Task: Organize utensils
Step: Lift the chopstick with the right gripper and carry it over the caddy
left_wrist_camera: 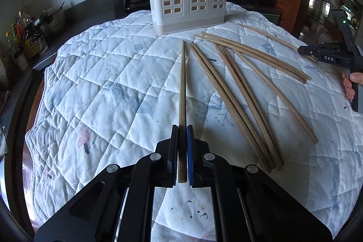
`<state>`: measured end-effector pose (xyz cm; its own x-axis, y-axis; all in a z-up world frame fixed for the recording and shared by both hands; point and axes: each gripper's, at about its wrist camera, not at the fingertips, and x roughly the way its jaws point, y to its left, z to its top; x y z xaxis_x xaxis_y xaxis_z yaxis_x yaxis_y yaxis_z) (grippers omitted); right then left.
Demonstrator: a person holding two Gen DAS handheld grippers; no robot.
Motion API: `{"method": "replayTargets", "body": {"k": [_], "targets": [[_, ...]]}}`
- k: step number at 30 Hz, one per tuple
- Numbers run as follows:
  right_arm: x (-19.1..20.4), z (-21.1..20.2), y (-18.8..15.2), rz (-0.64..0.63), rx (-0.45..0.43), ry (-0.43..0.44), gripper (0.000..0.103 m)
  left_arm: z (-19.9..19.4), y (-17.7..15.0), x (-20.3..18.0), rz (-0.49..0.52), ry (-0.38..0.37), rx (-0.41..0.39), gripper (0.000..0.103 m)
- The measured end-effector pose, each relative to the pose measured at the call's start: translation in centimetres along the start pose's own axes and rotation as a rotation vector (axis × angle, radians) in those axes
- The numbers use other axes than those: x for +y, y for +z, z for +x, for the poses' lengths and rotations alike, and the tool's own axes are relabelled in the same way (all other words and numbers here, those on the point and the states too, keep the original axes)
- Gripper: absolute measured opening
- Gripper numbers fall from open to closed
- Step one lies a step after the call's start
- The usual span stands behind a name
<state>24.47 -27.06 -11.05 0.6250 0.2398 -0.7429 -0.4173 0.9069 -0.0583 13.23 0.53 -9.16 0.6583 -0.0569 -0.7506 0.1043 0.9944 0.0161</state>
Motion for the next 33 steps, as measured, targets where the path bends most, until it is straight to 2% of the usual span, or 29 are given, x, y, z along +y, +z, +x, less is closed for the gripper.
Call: {"method": "replayTargets", "body": {"k": [5, 11, 16, 25, 33], "targets": [[1.1, -3.1, 0.6, 0.005, -0.075, -0.004, 0.007, -1.8, 0.5, 0.1, -0.018, -0.004, -0.044, 0.006], [2.2, -7.6, 2.3, 0.005, -0.176, 0.007, 0.007, -4.3, 1.4, 0.8, -0.078, -0.053, -0.12, 0.006], [2.9, -10.3, 4.2, 0.011, -0.226, 0.025, 0.007, -5.9, 2.3, 0.9, -0.103, -0.091, -0.17, 0.006], [3.9, -12.6, 8.6, 0.006, -0.264, 0.07, 0.007, -7.6, 5.1, 0.8, -0.106, -0.119, -0.239, 0.006], [3.7, -13.8, 16.0, 0.0, -0.263, 0.115, 0.007, -9.0, 10.6, 2.0, -0.105, -0.139, -0.285, 0.006]]}}
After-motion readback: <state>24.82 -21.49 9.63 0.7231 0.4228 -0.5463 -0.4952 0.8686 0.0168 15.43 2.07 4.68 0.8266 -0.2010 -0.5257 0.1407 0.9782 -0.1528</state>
